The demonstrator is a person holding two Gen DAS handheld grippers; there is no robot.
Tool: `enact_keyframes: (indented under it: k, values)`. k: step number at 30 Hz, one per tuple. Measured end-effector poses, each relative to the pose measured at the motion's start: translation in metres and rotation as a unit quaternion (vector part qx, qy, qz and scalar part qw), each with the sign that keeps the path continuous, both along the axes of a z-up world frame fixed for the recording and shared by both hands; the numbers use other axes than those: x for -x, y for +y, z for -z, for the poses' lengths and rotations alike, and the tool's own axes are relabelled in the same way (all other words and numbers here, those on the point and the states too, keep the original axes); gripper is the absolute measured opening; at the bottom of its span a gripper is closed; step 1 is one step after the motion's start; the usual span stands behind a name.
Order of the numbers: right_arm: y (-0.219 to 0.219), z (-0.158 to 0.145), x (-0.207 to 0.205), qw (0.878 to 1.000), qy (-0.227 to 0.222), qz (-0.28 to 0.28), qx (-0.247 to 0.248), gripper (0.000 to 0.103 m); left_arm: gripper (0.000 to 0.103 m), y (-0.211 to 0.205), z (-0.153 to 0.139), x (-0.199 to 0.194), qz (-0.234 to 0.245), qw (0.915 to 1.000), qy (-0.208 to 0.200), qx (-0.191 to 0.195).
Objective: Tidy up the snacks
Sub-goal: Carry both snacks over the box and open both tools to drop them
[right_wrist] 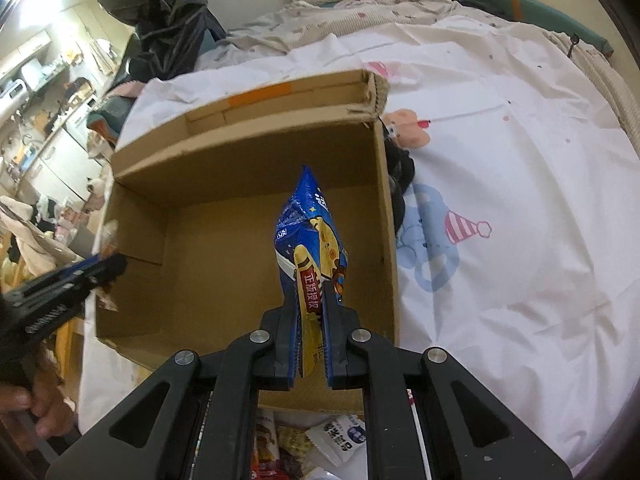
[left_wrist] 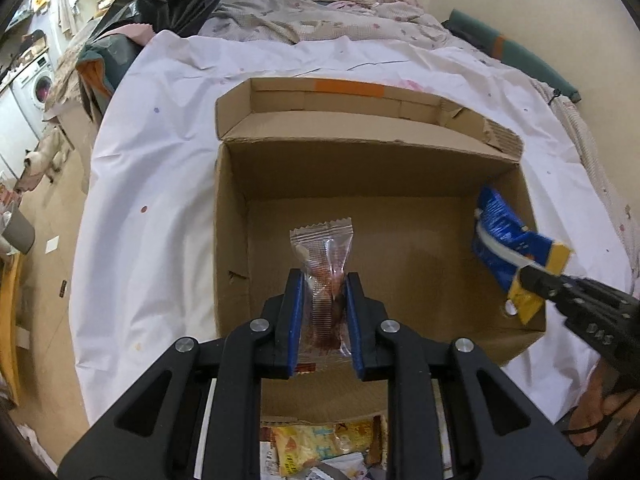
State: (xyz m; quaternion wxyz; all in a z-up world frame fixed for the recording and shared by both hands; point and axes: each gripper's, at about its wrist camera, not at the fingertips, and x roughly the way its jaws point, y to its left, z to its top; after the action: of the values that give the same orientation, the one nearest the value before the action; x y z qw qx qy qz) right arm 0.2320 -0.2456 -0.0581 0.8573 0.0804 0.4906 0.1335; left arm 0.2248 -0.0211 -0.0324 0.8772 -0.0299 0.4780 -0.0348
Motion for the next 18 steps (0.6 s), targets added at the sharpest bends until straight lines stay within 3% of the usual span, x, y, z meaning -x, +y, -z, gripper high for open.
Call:
enact_keyframes:
  k: [4,9,12,15,16,17,18]
  values:
    - [0.003,0.001,0.0,1.0,0.002,-0.003,0.005,0.01,0.018,-0.005,-0.002,0.001,0.008,0.9997,-0.017,-0.017]
    - [0.008,0.001,0.001,1.0,-0.001,-0.011,0.005,0.012,0.019,-0.003,-0.004,0.002,0.002,0.9999,-0.013,-0.004]
    - [0.01,0.002,0.002,1.0,0.007,-0.019,-0.007,0.015,0.025,-0.003,-0.005,0.004,0.002,0.9999,-0.014,-0.004]
    - [0.012,-0.003,0.003,0.999,0.0,-0.024,-0.021,0.016,0.047,-0.002,-0.009,0.007,-0.008,0.9996,-0.023,-0.013]
    - [0.013,-0.005,0.003,0.999,-0.004,-0.024,-0.022,0.018,0.06,-0.002,-0.011,0.008,-0.008,0.9995,-0.029,-0.013]
    - [0.013,-0.007,0.003,0.999,-0.007,-0.023,-0.023,0.027,0.071,-0.002,-0.013,0.009,-0.007,0.9994,-0.033,-0.011]
    - [0.012,-0.008,0.003,0.999,-0.008,-0.022,-0.027,0.049,0.076,-0.002,-0.015,0.011,-0.007,0.9992,-0.039,-0.009]
